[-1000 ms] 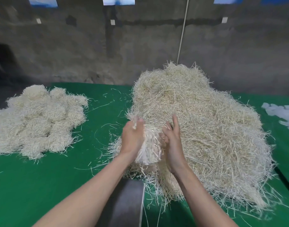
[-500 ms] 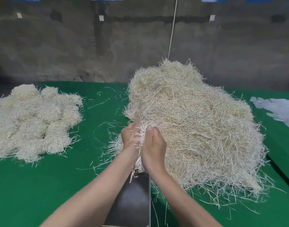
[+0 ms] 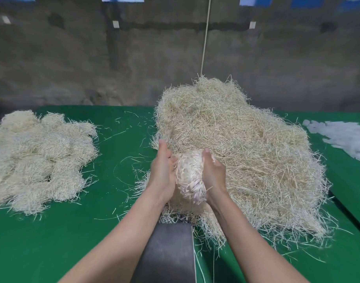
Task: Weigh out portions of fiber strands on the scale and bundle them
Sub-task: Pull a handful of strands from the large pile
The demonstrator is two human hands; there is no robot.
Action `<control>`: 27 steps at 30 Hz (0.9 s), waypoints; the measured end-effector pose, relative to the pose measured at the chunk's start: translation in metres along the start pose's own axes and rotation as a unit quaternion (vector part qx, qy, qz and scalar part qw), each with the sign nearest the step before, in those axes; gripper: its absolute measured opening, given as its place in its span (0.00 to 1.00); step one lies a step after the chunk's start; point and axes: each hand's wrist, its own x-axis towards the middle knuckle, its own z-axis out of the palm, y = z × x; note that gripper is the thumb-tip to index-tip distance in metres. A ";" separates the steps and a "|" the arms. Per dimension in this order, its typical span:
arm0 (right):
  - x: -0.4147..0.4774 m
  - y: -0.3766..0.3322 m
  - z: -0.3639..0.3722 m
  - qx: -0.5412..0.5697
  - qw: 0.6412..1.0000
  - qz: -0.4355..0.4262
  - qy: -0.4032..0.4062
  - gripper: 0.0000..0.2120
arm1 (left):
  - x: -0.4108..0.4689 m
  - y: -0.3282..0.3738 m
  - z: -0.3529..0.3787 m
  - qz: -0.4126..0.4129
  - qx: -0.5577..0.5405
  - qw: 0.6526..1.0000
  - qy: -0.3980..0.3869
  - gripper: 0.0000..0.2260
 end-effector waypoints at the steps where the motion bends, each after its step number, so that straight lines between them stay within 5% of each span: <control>1: 0.008 -0.003 -0.007 0.026 0.999 0.032 0.033 0.34 | -0.001 0.000 -0.006 0.031 0.011 0.999 0.022 0.31; 3: 0.016 0.001 -0.012 0.061 0.994 0.045 0.074 0.37 | -0.011 -0.012 -0.015 0.058 0.055 0.997 0.019 0.39; 7: 0.007 0.015 0.007 0.073 0.995 0.016 0.065 0.37 | -0.038 -0.046 0.007 -0.024 0.162 0.985 -0.052 0.53; 11: -0.021 0.029 0.018 -0.101 0.972 -0.208 0.042 0.20 | 0.011 -0.033 0.009 -0.070 0.004 0.990 0.119 0.34; 13: -0.024 0.030 0.017 -0.127 0.961 -0.245 0.007 0.19 | 0.022 -0.031 0.002 -0.069 -0.035 0.990 0.120 0.21; 18: 0.001 0.015 0.014 -0.089 0.975 -0.203 0.009 0.22 | 0.016 -0.036 0.004 -0.104 0.022 0.992 0.071 0.17; 20: 0.000 0.016 0.022 -0.112 0.970 -0.209 -0.050 0.20 | 0.027 -0.020 -0.004 -0.042 0.037 0.994 0.093 0.10; 23: 0.010 0.005 0.017 -0.136 0.970 -0.148 -0.138 0.12 | 0.038 -0.008 -0.022 0.082 0.143 0.977 0.136 0.15; 27: 0.023 0.007 -0.004 -0.039 0.959 0.035 -0.278 0.45 | 0.040 -0.023 -0.031 0.125 0.306 0.943 0.047 0.24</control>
